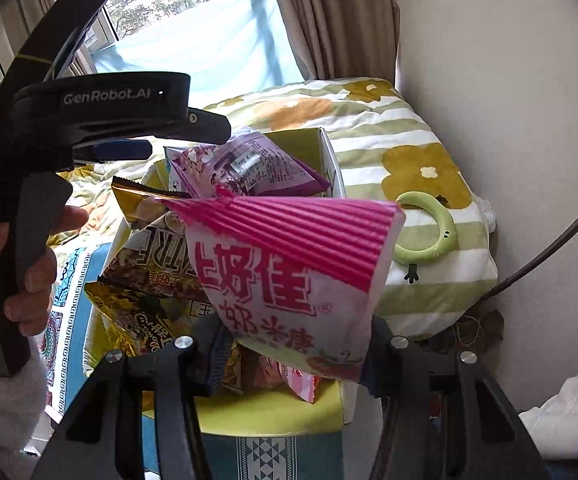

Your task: Organize snacks

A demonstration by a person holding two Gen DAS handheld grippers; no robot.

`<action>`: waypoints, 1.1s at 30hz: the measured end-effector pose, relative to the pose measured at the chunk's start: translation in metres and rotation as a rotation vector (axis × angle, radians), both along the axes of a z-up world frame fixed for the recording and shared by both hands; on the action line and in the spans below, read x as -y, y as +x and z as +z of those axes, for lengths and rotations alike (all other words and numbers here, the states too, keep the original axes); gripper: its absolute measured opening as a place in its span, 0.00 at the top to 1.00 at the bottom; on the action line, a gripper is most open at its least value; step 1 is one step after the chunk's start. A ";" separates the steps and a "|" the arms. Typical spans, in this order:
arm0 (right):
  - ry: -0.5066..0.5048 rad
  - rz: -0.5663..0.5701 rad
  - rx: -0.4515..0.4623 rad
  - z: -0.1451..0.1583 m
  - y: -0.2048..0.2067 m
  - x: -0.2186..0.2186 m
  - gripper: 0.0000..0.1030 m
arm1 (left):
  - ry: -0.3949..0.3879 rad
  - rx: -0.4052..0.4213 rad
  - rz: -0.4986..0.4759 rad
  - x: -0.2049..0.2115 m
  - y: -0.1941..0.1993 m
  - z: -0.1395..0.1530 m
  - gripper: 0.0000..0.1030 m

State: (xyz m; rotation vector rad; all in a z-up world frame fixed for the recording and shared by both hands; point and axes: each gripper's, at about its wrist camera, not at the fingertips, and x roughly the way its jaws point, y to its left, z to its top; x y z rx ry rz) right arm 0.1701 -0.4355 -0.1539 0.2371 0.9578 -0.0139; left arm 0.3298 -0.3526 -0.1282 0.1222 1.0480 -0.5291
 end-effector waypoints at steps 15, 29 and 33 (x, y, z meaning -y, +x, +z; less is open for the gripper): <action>0.092 0.067 -0.009 0.015 0.004 0.003 0.53 | -0.008 0.036 0.176 -0.093 -0.078 0.012 0.06; 0.137 0.205 -0.117 -0.026 0.022 -0.044 0.43 | -0.004 -0.010 0.378 -0.168 -0.117 -0.012 0.06; 0.130 0.159 -0.061 -0.022 0.013 -0.040 0.01 | 0.009 -0.027 0.386 -0.177 -0.127 -0.022 0.06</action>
